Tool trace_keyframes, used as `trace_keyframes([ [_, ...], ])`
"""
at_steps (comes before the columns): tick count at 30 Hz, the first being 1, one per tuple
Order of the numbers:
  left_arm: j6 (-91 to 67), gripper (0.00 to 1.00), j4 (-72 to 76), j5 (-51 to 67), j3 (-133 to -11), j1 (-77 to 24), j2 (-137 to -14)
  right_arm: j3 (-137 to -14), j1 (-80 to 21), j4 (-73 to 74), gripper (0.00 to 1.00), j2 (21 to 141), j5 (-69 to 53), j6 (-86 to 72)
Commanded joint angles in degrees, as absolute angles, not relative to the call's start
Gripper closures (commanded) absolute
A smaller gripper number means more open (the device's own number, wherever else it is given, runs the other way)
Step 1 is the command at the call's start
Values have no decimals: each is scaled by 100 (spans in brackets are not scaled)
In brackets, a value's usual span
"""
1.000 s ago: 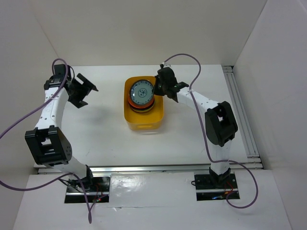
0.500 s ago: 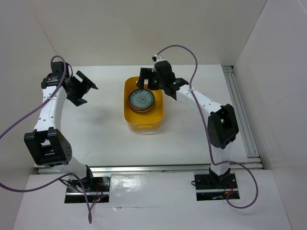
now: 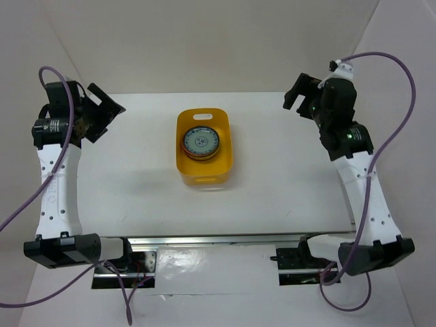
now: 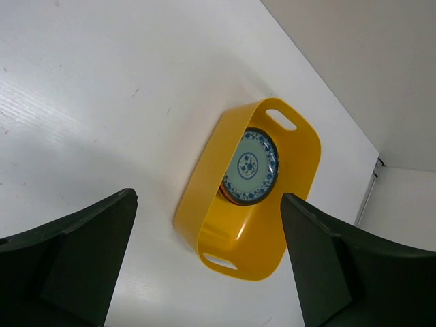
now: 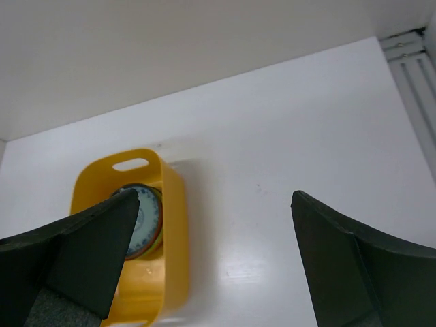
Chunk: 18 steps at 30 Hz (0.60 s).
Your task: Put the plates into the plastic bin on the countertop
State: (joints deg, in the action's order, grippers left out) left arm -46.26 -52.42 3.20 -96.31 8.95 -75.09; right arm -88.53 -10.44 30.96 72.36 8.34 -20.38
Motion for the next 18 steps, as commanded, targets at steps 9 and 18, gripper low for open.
trace_keyframes([
  [9,-4685,0,-5642,256,-8903,650,-7049,-8560,-1002,4605,0,5828,1397,-1723],
  [18,-4737,0,-5704,176,-8789,650,-6724,-8675,-1002,4922,0,5590,1459,-1723],
])
